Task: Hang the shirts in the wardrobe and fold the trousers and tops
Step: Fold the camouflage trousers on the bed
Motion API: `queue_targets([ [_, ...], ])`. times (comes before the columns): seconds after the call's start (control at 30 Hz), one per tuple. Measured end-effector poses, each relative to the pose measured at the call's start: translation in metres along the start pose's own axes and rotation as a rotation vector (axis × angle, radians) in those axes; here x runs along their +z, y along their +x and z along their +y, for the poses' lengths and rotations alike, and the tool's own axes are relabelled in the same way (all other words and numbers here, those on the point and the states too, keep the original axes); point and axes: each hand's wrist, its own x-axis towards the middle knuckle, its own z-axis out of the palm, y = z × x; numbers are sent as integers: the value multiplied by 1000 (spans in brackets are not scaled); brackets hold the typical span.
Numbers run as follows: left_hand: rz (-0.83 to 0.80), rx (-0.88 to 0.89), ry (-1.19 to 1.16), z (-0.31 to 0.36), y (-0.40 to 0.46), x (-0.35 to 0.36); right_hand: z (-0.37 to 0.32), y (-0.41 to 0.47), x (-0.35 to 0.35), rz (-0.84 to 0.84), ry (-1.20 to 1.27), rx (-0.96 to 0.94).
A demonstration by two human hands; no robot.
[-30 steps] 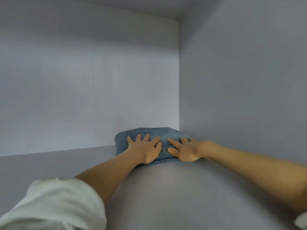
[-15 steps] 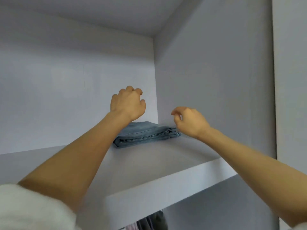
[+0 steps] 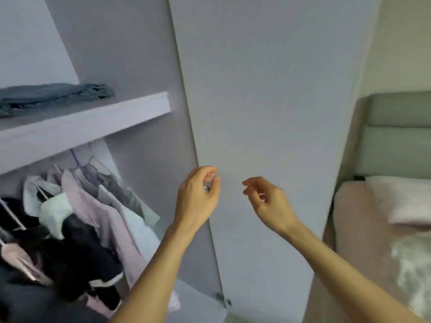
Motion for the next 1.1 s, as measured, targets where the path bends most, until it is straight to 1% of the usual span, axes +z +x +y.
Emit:
queue_targets([
  [0.07, -196, 30, -34, 30, -45, 52, 38, -63, -53, -17, -100, 170],
  [0.1, -277, 32, -70, 45, -70, 77, 55, -98, -80, -28, -153, 238],
  [0.13, -324, 38, -73, 53, -79, 88, 63, -111, -92, -49, -185, 273],
  [0.2, -538, 37, -198, 113, -153, 152, 89, -207, -171, 2, -282, 504],
  [0.23, -624, 22, -235, 129, -177, 169, 96, -236, -192, 6, -298, 568],
  [0.27, -742, 25, -278, 155, -207, 190, 102, -274, -220, 48, -333, 661],
  [0.3, -870, 53, -350, 189, -245, 215, 103, -323, -253, 119, -360, 774],
  [0.37, -1097, 106, -421, 244, -302, 247, 97, -396, -298, 229, -412, 929],
  [0.43, -1266, 236, -464, 297, -355, 268, 82, -462, -335, 363, -446, 1081],
  [0.47, -1343, 295, -472, 318, -375, 274, 75, -489, -347, 428, -455, 1125],
  [0.5, -1442, 376, -503, 348, -404, 281, 59, -523, -360, 530, -459, 1195],
  [0.6, -1653, 578, -560, 414, -466, 283, 21, -599, -374, 791, -465, 1342],
  [0.67, -1790, 744, -592, 458, -511, 277, -8, -648, -370, 1016, -478, 1443],
  [0.73, -1868, 880, -622, 491, -545, 267, -33, -682, -362, 1201, -478, 1515],
  [0.83, -1922, 1082, -681, 536, -590, 244, -69, -724, -352, 1446, -509, 1578],
  [1.0, -1981, 1255, -821, 596, -659, 192, -127, -789, -343, 1662, -539, 1654],
  [1.1, -1987, 1305, -908, 622, -698, 160, -151, -831, -347, 1773, -538, 1644],
])
